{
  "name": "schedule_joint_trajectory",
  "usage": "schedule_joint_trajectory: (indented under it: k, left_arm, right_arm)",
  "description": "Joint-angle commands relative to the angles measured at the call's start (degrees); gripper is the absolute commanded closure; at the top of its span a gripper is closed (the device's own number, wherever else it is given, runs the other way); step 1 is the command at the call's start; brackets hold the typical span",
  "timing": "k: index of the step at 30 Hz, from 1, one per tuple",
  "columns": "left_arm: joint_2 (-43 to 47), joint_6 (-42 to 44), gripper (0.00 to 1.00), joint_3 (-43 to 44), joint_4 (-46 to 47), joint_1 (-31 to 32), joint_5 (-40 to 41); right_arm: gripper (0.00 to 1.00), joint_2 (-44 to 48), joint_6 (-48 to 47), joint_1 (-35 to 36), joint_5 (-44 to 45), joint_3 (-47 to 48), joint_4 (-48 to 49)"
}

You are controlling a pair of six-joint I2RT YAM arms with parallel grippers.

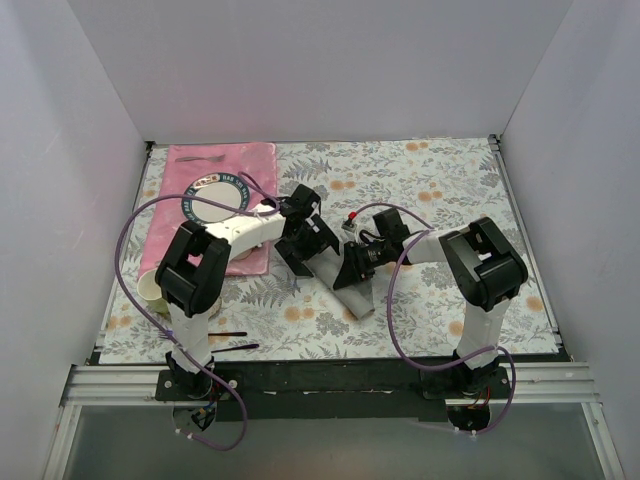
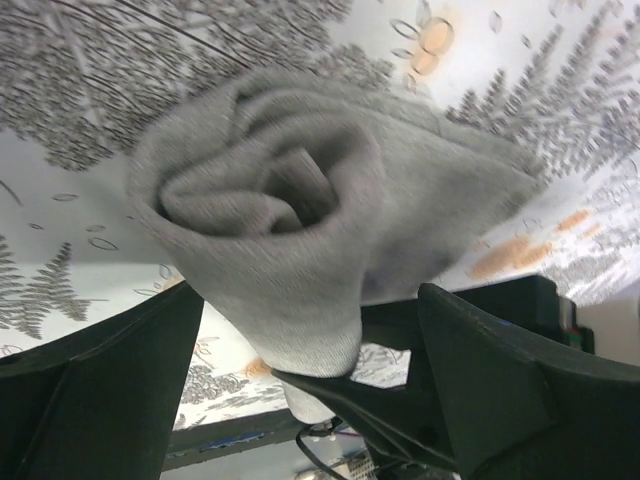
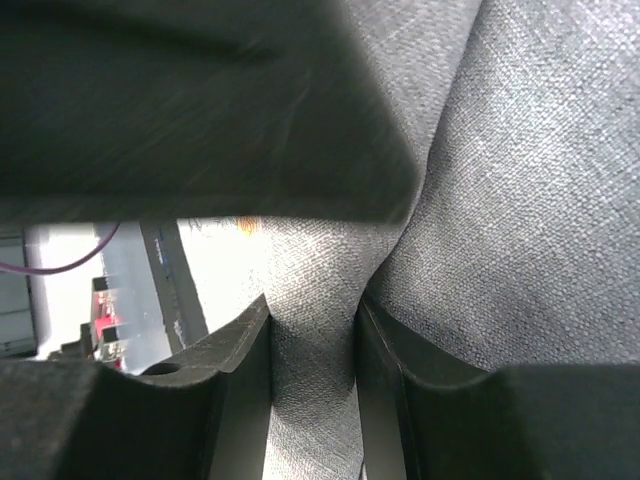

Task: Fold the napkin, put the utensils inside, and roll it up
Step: Roll the napkin with the utensil

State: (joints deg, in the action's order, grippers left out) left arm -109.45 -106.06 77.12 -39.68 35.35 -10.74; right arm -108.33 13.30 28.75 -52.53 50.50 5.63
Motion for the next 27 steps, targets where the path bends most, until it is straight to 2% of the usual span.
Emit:
schedule_joint_trajectory:
  k: [1,5,8,10,12,17,20,23,24,26,27]
  left_arm:
    - [0.73,-2.31,0.12,1.01,-2.85,-0.29,3.17]
    - [2.13,-3.71,0.12,-1.18,-2.43,-0.29,2.84]
    - [-0.49,-3.37,0.17,0.47,-2.24,-0.29,2.22]
    - [-1.9,-3.36,0.26,0.75,-2.68,-0.11,2.39]
    - [-1.91,-4.06,0.42,-0.04,-2.68,-0.2,2.83]
    - [-1.73,-1.7,0.55,0.84,-3.38,-0.46,4.77]
    - [-1.91,-0.99,0.6,0.4,-2.77,-0.55,4.33]
    - [-2.0,-0.38,0.63,0.13,-2.33,-0.55,3.45]
    - [-2.08,-0.2,0.64,0.13,-2.24,-0.55,3.27]
    - [-2.08,0.06,0.64,-0.04,-2.42,-0.64,2.84]
    - [-2.17,0.24,0.64,-0.04,-2.42,-0.64,2.66]
  right_arm:
    - [0.57,-2.58,-2.49,-0.54,2.52,-0.49,-7.56]
    - [0.55,-3.02,-2.4,-0.72,2.17,0.21,-7.65]
    - [0.54,-2.76,-1.7,-0.72,2.17,0.04,-7.3]
    - [0.53,-2.76,-1.61,-0.72,2.17,-0.05,-7.21]
    - [0.52,-2.85,-1.96,-0.72,2.35,0.12,-7.91]
    - [0.42,0.75,-5.56,-0.54,8.48,3.63,-15.81]
    - [0.37,3.82,-8.64,-0.28,15.34,8.36,-25.82]
    - [0.32,9.35,-10.83,2.09,26.05,12.15,-32.41]
    - [0.3,10.94,-11.01,3.23,33.56,12.86,-33.57]
    - [0.27,15.07,-11.8,7.97,40.98,13.66,-35.33]
    - [0.27,17.17,-11.98,9.9,48.42,14.01,-35.51]
